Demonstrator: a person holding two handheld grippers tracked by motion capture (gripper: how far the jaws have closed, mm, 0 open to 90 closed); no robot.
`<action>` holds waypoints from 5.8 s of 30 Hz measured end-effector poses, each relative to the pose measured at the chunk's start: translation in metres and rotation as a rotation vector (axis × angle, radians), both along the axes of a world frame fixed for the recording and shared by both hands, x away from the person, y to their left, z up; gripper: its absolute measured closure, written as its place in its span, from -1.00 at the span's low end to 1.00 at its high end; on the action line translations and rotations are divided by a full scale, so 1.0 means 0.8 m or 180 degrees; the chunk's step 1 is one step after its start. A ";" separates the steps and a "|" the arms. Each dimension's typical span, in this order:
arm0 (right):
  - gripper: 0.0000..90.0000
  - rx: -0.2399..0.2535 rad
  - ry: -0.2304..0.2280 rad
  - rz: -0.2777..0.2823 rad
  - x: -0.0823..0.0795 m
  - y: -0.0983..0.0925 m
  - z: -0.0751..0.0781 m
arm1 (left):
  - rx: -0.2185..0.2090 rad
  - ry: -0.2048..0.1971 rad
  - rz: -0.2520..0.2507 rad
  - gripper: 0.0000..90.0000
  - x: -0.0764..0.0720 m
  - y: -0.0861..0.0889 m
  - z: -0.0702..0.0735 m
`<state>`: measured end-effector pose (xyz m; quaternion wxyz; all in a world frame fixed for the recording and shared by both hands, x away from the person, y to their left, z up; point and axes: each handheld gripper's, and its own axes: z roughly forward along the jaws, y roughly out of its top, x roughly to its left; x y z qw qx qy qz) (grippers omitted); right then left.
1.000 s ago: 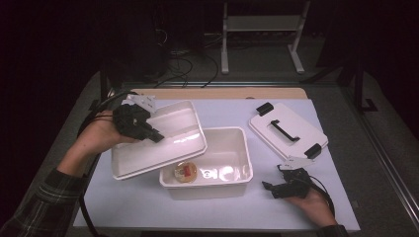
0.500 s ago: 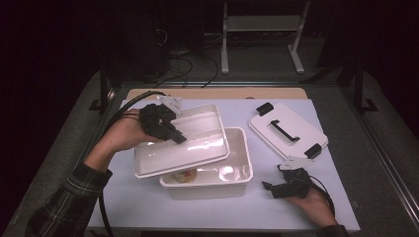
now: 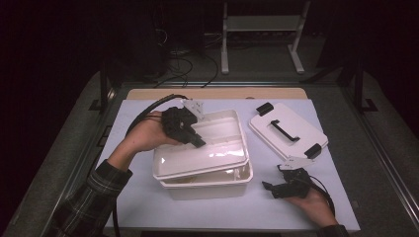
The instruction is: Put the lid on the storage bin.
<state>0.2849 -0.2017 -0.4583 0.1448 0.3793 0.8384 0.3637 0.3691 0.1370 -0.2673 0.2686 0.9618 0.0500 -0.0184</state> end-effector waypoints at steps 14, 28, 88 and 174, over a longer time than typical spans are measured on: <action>-0.67 0.0005 0.0002 0.0002 0.000 0.000 0.000 | 0.0073 0.0115 -0.0072 0.97 0.002 -0.017 -0.033; -0.67 0.0002 0.0001 0.0002 0.000 0.000 0.000 | 0.0062 0.0177 -0.0057 0.97 0.005 -0.018 -0.045; -0.70 -0.0044 -0.0005 -0.0009 0.001 0.001 0.000 | 0.0076 -0.0363 0.1251 -0.89 -0.047 0.193 -0.076; 0.49 -0.0734 0.0172 -0.0550 0.210 -0.042 0.077 | -0.0568 -0.0422 0.1659 -1.00 -0.084 0.252 -0.231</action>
